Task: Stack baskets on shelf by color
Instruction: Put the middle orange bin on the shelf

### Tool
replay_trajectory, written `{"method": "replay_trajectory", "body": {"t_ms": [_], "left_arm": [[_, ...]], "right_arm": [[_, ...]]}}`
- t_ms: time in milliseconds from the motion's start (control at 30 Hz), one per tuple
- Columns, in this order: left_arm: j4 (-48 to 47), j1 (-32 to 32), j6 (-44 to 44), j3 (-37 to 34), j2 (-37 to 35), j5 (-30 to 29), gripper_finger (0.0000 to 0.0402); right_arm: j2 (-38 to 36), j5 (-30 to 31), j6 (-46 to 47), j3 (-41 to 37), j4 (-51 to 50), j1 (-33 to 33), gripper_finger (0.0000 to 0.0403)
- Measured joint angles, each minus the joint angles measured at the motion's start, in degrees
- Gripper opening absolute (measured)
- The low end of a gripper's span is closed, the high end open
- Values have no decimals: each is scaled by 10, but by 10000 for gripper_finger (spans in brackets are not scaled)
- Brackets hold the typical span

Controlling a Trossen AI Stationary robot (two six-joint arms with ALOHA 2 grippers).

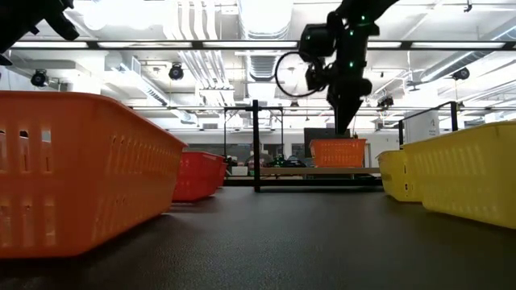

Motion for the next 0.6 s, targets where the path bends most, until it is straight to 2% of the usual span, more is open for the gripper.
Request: {"method": "replay_trajectory", "body": {"t_ms": [133,233,300,500,600], "left_arm": [[1,0,0,0,0,0,0],[1,0,0,0,0,0,0],[1,0,0,0,0,0,0],[5,0,0,0,0,0,0],[13,0,0,0,0,0,0]], "right_arm": [[-8,9,46,32,-60,0,161],[-16,63,45,47,-112,-11,143],[-19,84,29,47,-131,-31,121],[-16,76,21,19,-136,-113,26],[-11,74,18,-5,-110,-145,14]]}}
